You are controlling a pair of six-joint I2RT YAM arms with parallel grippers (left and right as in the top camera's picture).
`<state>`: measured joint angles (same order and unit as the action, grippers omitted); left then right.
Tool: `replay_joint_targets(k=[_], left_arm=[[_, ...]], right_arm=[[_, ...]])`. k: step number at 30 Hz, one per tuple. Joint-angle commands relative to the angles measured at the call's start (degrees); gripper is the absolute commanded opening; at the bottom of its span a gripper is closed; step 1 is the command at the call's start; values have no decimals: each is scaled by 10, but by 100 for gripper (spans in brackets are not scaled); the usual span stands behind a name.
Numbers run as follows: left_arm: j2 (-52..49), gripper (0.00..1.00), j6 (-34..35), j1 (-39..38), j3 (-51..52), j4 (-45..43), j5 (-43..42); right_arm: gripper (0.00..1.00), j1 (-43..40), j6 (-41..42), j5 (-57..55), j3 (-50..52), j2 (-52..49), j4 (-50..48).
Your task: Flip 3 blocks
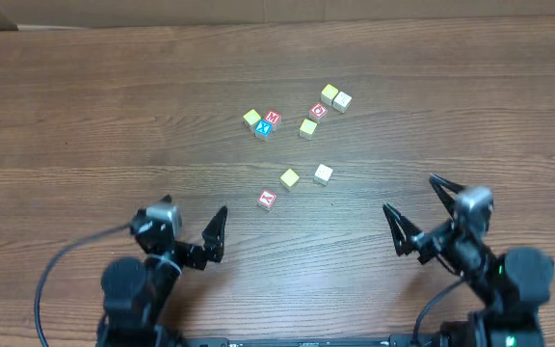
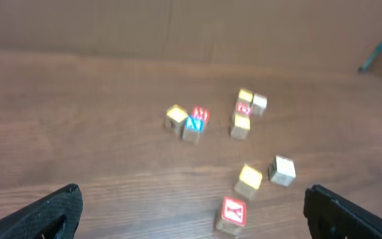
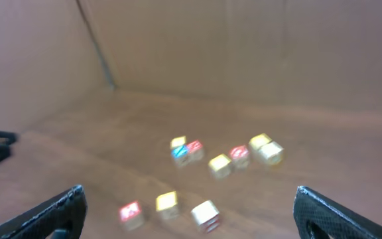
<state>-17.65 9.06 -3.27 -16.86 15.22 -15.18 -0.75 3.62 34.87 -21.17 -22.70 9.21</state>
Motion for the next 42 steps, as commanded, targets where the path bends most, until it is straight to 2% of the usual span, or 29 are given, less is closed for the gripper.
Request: replay_joint_targets(k=[1,4,9,14,21,31,32,33,34,35,36,37,39,40,42], left_arm=[[-131,100,-13,2,-95,33,-64],[-246,100,-13,-6,-196,101,-90],[-409,100,-12,-42,-390,268,-86],[-516,100,-13,-74,-510,371,-82],[-580,100,24,-76,-515,382,-92],[-656,100,18,-76,-515,424,-102],[-662,80,6,-77,-515,427,-103],[-671,66,-13,-80,-515,432,-102],[-679,61,-35,-84,-515,438,-101],[-689,69,-53,-89,-515,444,-96],[-697,71,-59,-94,-515,446,-87],[-706,71,-63,-102,-515,447,-71],[-723,63,-63,-122,-516,441,-28],[-731,63,-63,-135,-516,435,-5],[-748,71,-63,-163,-516,426,47]], right_arm=[[100,3,26,78,-101,-120,36],[100,15,27,97,-183,-210,121],[100,47,27,93,-333,-361,336],[100,80,72,27,-413,-470,483],[100,114,69,12,-416,-511,545],[100,118,69,12,-416,-511,569],[100,118,69,12,-416,-511,567],[100,118,69,12,-416,-511,567],[100,118,68,11,-416,-511,566],[100,118,66,9,-416,-511,563],[100,118,67,7,-416,-511,560],[100,118,67,7,-416,-511,558],[100,118,67,7,-416,-511,558],[100,118,67,7,-416,-511,558],[100,118,67,6,-416,-511,559]])
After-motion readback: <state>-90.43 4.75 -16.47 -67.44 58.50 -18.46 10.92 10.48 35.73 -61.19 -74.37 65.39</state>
